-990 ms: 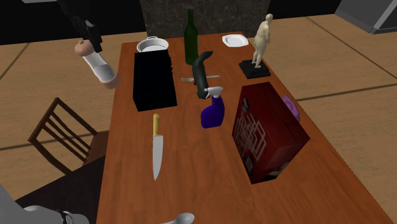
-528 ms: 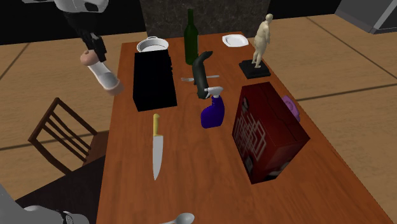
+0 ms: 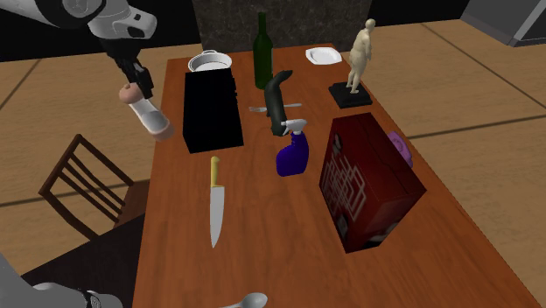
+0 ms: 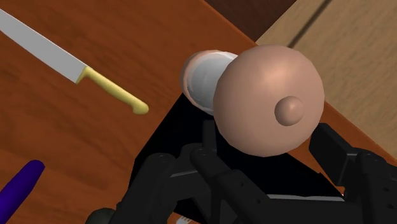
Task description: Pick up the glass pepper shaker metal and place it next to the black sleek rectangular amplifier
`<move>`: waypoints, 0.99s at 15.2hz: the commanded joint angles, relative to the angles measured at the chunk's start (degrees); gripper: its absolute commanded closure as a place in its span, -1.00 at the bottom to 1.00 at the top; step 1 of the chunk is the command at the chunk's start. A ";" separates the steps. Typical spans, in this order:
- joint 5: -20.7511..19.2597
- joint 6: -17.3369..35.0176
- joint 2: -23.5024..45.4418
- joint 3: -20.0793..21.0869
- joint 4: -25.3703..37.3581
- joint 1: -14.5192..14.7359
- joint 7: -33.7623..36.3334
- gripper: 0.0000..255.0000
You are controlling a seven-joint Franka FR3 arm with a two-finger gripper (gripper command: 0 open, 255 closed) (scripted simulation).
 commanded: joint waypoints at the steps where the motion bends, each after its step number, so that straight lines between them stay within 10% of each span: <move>1: 0.10 1.37 0.04 0.07 -1.29 0.04 -0.19 1.00; 15: 0.48 12.21 2.67 0.86 -9.60 0.35 -1.23 1.00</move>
